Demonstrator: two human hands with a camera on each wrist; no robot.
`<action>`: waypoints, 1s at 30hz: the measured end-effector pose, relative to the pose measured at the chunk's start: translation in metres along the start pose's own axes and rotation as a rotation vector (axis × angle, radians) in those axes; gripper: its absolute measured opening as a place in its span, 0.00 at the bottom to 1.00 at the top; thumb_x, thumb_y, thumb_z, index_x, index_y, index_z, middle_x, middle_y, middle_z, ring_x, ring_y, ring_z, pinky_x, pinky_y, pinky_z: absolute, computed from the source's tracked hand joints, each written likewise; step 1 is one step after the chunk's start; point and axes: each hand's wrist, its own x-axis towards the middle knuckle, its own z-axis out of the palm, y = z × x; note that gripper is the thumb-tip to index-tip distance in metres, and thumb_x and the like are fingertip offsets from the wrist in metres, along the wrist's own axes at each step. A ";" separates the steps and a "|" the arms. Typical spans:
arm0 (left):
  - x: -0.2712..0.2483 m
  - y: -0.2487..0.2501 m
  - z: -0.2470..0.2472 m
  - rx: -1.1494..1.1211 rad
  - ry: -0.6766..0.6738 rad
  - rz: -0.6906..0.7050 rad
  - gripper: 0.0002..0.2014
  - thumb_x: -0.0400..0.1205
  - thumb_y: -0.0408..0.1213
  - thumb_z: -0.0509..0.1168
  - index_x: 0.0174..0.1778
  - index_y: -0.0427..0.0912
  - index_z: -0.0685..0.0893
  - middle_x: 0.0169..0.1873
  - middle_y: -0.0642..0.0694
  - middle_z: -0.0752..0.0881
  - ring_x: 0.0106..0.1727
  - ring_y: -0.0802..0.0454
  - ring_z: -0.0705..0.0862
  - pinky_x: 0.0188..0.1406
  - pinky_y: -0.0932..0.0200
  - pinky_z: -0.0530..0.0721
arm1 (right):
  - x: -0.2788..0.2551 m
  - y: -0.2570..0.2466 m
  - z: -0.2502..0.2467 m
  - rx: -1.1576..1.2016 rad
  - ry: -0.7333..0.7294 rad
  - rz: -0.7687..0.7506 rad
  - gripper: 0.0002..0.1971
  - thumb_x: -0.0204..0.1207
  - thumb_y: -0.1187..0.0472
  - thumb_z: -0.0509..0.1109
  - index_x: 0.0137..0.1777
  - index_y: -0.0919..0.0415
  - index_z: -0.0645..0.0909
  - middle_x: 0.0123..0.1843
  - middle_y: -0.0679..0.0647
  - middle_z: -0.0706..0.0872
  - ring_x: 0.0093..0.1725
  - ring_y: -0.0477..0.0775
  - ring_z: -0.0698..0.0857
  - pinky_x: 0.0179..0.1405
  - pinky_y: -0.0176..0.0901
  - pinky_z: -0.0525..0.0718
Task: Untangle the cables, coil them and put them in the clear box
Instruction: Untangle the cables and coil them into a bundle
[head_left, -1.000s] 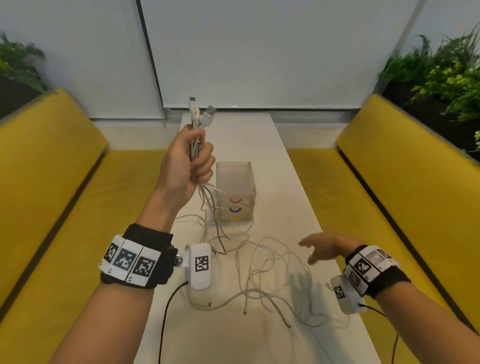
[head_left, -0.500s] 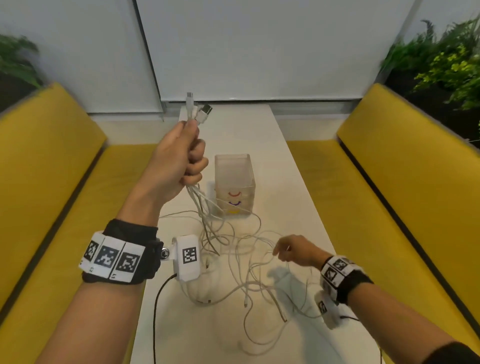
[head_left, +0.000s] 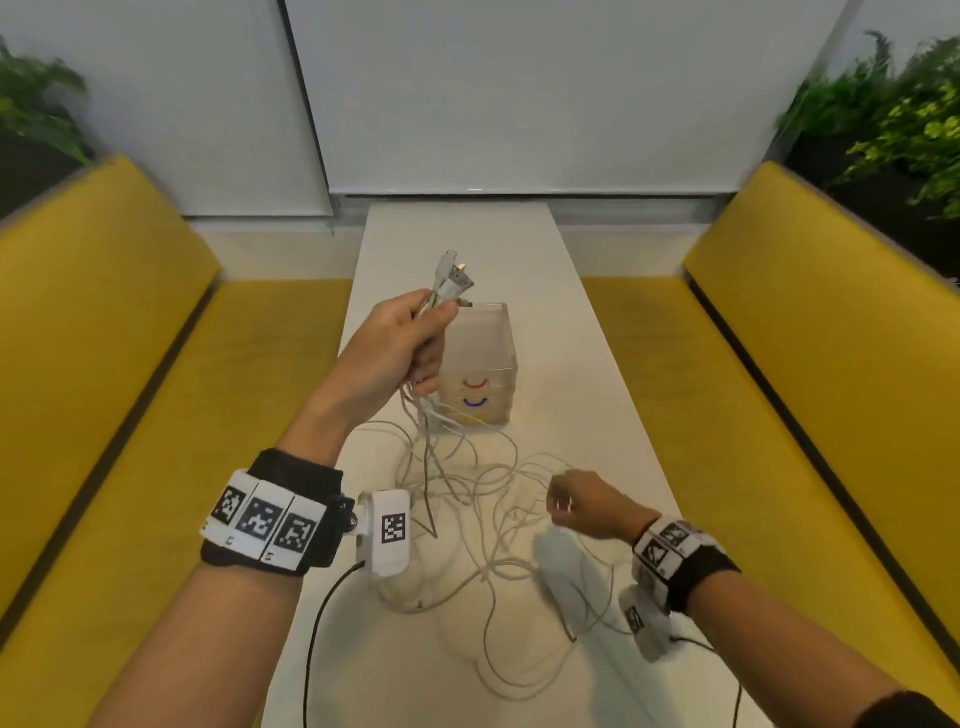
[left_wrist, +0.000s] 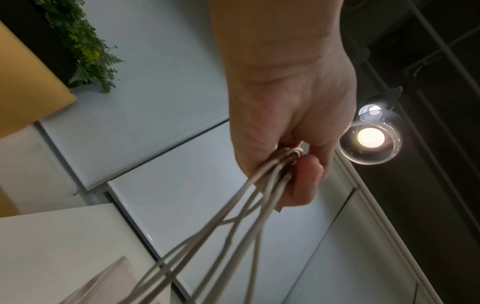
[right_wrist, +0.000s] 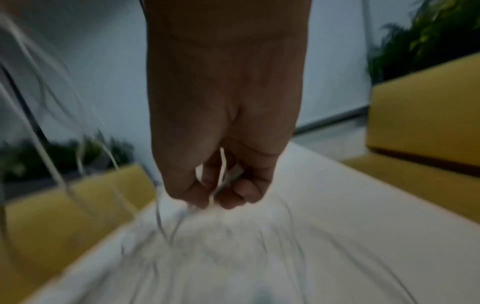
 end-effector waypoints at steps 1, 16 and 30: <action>0.002 -0.004 0.003 0.042 -0.010 0.005 0.12 0.90 0.39 0.60 0.40 0.40 0.75 0.24 0.46 0.65 0.22 0.52 0.61 0.19 0.60 0.62 | 0.000 -0.009 -0.019 0.020 0.013 -0.021 0.06 0.77 0.62 0.71 0.51 0.61 0.86 0.51 0.56 0.88 0.51 0.55 0.85 0.50 0.40 0.81; 0.003 -0.035 0.047 0.207 -0.047 0.083 0.13 0.79 0.44 0.75 0.52 0.48 0.77 0.26 0.55 0.70 0.26 0.53 0.67 0.27 0.55 0.69 | -0.057 -0.105 -0.167 0.835 0.194 -0.355 0.08 0.80 0.68 0.70 0.54 0.64 0.89 0.56 0.64 0.91 0.49 0.53 0.86 0.50 0.42 0.84; 0.000 -0.035 0.065 0.151 0.059 0.162 0.11 0.91 0.43 0.56 0.65 0.44 0.74 0.36 0.57 0.77 0.31 0.66 0.79 0.29 0.71 0.77 | -0.038 -0.137 -0.132 1.218 0.552 -0.272 0.10 0.79 0.63 0.73 0.56 0.68 0.87 0.58 0.68 0.86 0.47 0.60 0.89 0.51 0.52 0.90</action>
